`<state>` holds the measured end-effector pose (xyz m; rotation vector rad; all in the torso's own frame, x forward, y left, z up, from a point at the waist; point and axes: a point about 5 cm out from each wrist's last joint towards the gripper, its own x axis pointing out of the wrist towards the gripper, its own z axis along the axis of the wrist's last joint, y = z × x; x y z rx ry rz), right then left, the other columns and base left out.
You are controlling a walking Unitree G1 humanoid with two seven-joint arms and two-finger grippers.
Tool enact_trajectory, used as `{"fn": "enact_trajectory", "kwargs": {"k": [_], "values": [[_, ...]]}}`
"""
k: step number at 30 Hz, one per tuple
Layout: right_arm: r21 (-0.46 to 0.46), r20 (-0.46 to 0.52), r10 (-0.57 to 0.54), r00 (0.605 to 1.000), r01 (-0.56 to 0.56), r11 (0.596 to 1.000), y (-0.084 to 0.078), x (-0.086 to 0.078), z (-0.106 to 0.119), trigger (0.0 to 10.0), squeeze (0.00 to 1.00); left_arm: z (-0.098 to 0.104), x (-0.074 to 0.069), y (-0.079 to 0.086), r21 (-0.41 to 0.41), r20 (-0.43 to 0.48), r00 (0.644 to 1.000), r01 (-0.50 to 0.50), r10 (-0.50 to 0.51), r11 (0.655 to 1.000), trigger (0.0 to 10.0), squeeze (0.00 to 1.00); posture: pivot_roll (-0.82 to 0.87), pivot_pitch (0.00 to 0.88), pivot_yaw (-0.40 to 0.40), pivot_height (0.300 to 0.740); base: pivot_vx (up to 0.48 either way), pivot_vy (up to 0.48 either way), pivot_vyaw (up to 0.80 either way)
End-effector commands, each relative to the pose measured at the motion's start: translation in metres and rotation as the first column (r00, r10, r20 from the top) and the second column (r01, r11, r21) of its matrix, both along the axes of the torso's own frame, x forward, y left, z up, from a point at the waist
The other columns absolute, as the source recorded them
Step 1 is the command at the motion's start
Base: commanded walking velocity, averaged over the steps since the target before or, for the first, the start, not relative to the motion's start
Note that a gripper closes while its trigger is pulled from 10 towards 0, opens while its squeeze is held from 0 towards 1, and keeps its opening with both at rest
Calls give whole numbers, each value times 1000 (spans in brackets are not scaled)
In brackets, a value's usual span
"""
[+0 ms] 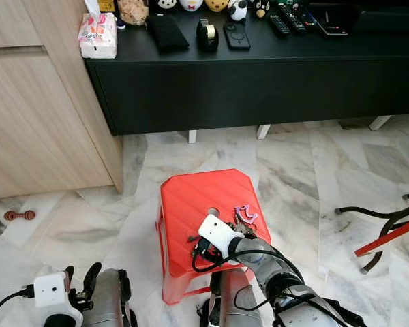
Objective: Hang keys on a hook
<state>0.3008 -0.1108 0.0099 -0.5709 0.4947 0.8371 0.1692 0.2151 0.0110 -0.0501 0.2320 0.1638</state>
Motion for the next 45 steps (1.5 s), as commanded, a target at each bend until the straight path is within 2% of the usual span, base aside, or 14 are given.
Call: {"fn": "enact_trajectory", "kwargs": {"k": [1, 16, 19, 21, 25, 35, 36, 37, 38, 39, 41, 43, 44, 45], "values": [[-49, -62, -6, 998, 3, 999, -6, -10, -13, 0, 0, -6, -8, -2, 3, -48, 999, 4, -4, 1000, 10000, 0, 80, 247, -141, 611, 0, 0, 0], [-56, -75, -22, 997, 18, 998, -9, -16, -19, 0, 0, -6, -6, 0, 9, -53, 999, 9, -9, 1000, 10000, 0, 80, 243, -132, 611, 0, 0, 0], [-44, -66, -54, 996, 52, 998, -10, -14, -17, 0, 0, -6, -6, 0, 11, -55, 998, 9, -8, 1000, 10000, 0, 79, 243, -131, 611, 0, 0, 0], [-20, -47, -148, 988, 147, 989, -16, -7, -13, 0, 0, -6, -5, 2, 15, -57, 998, 8, -7, 1000, 10000, 0, 77, 237, -127, 611, 0, 0, 0], [33, -38, -244, 969, 246, 969, -23, -2, -9, 0, 0, -9, -5, 3, 15, -65, 998, 8, -7, 1000, 10000, 0, 75, 228, -122, 611, 0, 0, 0], [126, -48, -334, 941, 337, 933, -30, 0, -5, 0, 0, -10, 3, 7, 26, -72, 997, 17, -15, 1000, 10000, 0, 60, 200, -109, 611, 0, 0, 0], [131, -50, -329, 943, 333, 934, -29, -1, -6, 1490, 0, -10, 6, 8, 31, -74, 997, 26, -23, 999, 10000, 0, 63, 196, -105, 611, 0, 0, 0], [136, -50, -328, 943, 331, 934, -28, -1, -7, 4706, 0, -10, 7, 8, 37, -74, 997, 34, -31, 999, 10000, 0, 63, 195, -104, 611, 0, 0, 0], [136, -50, -328, 943, 331, 934, -28, -1, -7, 4706, 0, -10, 7, 8, 37, -74, 997, 34, -31, 999, 10000, 0, 63, 195, -104, 611, 0, 0, 0], [143, -51, -341, 939, 345, 928, -27, -1, -6, 10000, 0, -10, 8, 8, 38, -74, 997, 36, -33, 999, 10000, 0, 63, 194, -102, 611, 0, 0, 0], [154, -56, -351, 935, 355, 922, -27, -1, -6, 10000, 0, -10, 9, 8, 38, -76, 997, 37, -34, 999, 10000, 0, 63, 191, -100, 611, 0, 0, 0], [160, -60, -345, 937, 350, 923, -25, -1, -7, 4627, 0, -11, 9, 8, 40, -79, 996, 40, -37, 998, 10000, 0, 65, 189, -99, 611, 0, 0, 0], [160, -59, -344, 937, 349, 923, -25, -1, -7, 824, 0, -11, 9, 8, 42, -79, 996, 41, -38, 998, 10000, 0, 67, 188, -99, 611, 0, 0, 0], [168, -55, -347, 936, 351, 921, -24, -1, -6, 0, 0, -11, 10, 9, 43, -80, 996, 42, -39, 998, 10000, 0, 70, 185, -97, 611, 0, 0, 0]]}}
